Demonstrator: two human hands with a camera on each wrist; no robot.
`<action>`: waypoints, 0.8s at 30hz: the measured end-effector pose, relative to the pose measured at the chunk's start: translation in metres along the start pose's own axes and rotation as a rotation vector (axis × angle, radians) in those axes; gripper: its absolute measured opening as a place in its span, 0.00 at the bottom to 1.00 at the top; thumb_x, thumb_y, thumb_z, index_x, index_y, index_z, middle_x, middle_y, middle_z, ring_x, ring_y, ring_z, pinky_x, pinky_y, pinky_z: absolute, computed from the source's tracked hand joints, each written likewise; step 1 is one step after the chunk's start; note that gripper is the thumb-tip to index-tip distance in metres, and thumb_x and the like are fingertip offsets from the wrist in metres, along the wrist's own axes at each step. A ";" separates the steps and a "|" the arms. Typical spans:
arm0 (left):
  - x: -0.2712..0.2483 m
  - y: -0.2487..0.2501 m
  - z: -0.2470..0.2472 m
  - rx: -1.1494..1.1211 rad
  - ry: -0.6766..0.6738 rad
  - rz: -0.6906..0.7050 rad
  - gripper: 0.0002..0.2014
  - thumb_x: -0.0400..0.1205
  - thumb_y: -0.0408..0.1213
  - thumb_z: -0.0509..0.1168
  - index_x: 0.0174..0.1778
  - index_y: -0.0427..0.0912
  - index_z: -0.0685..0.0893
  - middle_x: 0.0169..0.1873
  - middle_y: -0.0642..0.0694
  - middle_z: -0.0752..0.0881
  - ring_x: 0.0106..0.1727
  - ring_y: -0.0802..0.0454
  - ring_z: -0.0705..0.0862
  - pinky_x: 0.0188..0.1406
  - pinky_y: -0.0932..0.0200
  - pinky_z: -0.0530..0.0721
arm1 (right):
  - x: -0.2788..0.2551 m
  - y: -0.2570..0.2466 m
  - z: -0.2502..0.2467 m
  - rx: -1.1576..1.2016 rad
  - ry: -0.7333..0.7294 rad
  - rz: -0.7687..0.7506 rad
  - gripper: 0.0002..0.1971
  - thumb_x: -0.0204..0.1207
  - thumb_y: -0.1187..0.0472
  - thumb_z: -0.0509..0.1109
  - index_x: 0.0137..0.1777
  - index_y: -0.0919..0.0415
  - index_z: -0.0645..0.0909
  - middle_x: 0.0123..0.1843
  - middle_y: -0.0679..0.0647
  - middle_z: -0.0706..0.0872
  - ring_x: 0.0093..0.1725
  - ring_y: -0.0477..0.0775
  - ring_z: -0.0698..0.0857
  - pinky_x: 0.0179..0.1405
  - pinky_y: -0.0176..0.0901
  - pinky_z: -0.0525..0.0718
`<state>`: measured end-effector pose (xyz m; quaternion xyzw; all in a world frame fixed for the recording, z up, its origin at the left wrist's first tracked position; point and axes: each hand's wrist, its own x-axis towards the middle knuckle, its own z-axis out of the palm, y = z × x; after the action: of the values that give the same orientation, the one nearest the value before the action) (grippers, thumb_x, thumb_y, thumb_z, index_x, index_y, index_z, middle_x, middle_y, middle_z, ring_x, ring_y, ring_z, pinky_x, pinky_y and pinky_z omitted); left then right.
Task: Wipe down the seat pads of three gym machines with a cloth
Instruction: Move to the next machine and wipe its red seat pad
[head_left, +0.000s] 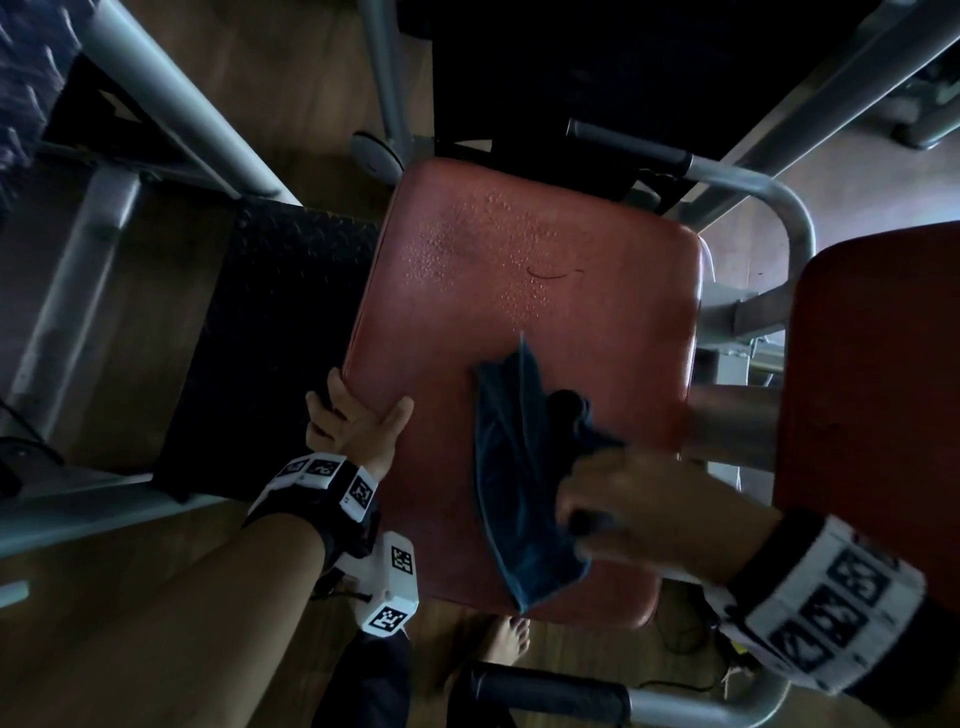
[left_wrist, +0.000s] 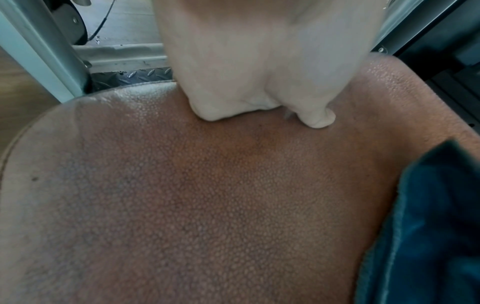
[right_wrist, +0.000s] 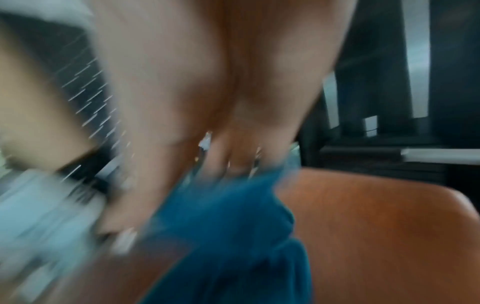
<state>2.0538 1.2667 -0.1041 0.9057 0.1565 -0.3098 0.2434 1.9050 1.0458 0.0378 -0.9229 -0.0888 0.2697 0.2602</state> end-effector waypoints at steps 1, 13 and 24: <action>0.000 0.000 0.000 -0.008 -0.006 -0.002 0.50 0.74 0.63 0.67 0.84 0.56 0.42 0.84 0.41 0.42 0.82 0.31 0.48 0.79 0.31 0.50 | -0.004 0.000 0.012 0.034 -0.124 0.025 0.11 0.72 0.43 0.72 0.50 0.46 0.82 0.47 0.39 0.82 0.45 0.37 0.81 0.46 0.39 0.83; 0.002 -0.002 0.000 -0.004 -0.019 0.004 0.50 0.74 0.65 0.66 0.83 0.57 0.41 0.84 0.41 0.41 0.82 0.31 0.48 0.79 0.31 0.51 | 0.040 0.027 0.074 -0.306 0.245 0.296 0.46 0.56 0.29 0.73 0.73 0.50 0.73 0.73 0.61 0.70 0.71 0.67 0.69 0.65 0.66 0.73; 0.001 0.000 -0.001 -0.003 -0.017 0.001 0.49 0.74 0.64 0.66 0.83 0.57 0.42 0.84 0.42 0.42 0.82 0.30 0.48 0.79 0.31 0.51 | 0.036 0.019 0.053 0.141 0.316 -0.035 0.13 0.63 0.62 0.70 0.49 0.57 0.86 0.53 0.50 0.86 0.57 0.52 0.82 0.57 0.44 0.82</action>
<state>2.0547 1.2675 -0.1037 0.9027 0.1543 -0.3171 0.2465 1.9071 1.0634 -0.0271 -0.9315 -0.0439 0.1222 0.3397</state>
